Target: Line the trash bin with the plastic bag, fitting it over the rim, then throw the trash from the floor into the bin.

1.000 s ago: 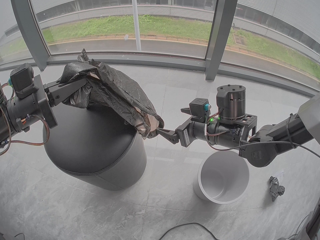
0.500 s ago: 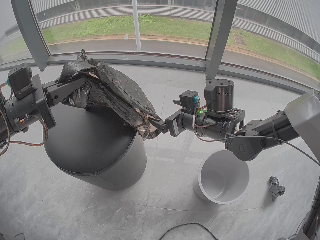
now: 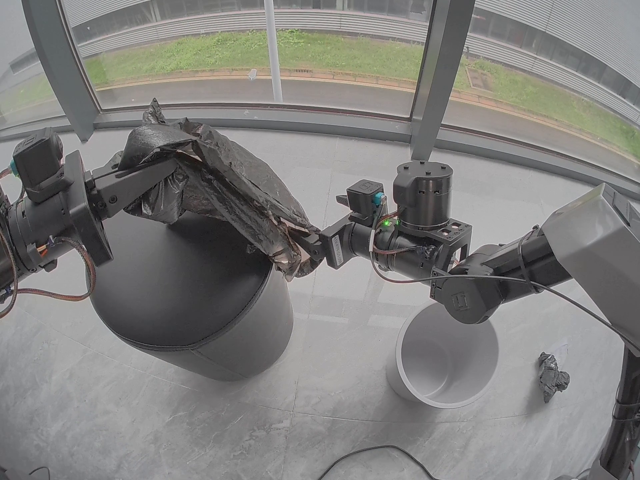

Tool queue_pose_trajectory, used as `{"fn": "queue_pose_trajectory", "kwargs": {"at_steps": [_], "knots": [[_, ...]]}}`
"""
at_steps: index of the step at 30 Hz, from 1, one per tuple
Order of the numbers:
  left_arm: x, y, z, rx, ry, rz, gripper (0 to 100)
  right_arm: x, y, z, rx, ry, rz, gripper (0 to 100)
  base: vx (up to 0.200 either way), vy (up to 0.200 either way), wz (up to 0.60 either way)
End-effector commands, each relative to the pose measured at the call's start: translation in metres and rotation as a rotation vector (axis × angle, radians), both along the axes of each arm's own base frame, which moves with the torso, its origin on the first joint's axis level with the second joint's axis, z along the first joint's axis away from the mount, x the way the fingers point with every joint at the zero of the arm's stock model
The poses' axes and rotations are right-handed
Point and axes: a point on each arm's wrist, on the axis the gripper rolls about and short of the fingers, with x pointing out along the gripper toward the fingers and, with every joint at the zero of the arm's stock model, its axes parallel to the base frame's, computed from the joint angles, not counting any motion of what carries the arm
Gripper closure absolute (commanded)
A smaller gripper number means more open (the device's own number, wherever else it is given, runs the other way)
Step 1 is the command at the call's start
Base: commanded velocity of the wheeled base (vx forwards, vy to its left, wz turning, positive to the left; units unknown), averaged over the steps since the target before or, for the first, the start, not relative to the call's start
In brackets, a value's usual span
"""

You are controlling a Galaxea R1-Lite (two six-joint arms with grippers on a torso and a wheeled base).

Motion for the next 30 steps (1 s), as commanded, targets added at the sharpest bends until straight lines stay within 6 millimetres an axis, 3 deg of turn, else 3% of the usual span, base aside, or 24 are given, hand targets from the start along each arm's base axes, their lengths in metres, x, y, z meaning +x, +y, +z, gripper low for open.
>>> {"fn": "queue_pose_trajectory", "kwargs": {"at_steps": [1,5,12,13,14,17,18,19,24,30], "knots": [[-0.002,-0.003,-0.002,-0.002,0.008,-0.020,100,-0.003,0.004,-0.001,0.004,-0.005,0.029,100,0.000,0.000,0.00],[-0.001,-0.003,-0.005,-0.017,0.042,-0.021,100,-0.013,-0.004,0.007,0.014,-0.018,0.056,100,0.000,0.000,0.00],[0.002,-0.006,-0.007,-0.104,0.171,-0.041,100,-0.064,-0.051,0.038,0.015,-0.008,0.077,100,0.000,0.000,0.00],[0.002,-0.006,-0.007,-0.104,0.171,-0.041,100,-0.064,-0.051,0.038,0.015,-0.008,0.077,100,0.000,0.000,0.00],[0.007,-0.015,-0.012,-0.112,0.217,-0.072,100,-0.083,-0.065,0.044,0.015,-0.005,0.079,100,0.000,0.000,0.00],[0.018,-0.031,-0.022,-0.094,0.265,-0.127,100,-0.107,-0.082,0.051,0.027,0.009,0.077,100,0.000,0.000,0.00],[0.018,-0.031,-0.022,-0.094,0.265,-0.127,100,-0.107,-0.082,0.051,0.027,0.009,0.077,100,0.000,0.000,0.00],[0.024,-0.043,-0.029,-0.077,0.293,-0.177,100,-0.118,-0.090,0.054,0.047,0.023,0.072,100,0.000,0.000,0.00],[0.046,-0.065,-0.050,-0.041,0.367,-0.260,100,-0.138,-0.106,0.062,0.087,0.072,0.048,100,0.000,0.000,0.00],[0.077,-0.073,-0.082,-0.040,0.413,-0.239,100,-0.150,-0.117,0.057,0.080,0.113,0.003,100,0.000,0.000,0.00]]}}
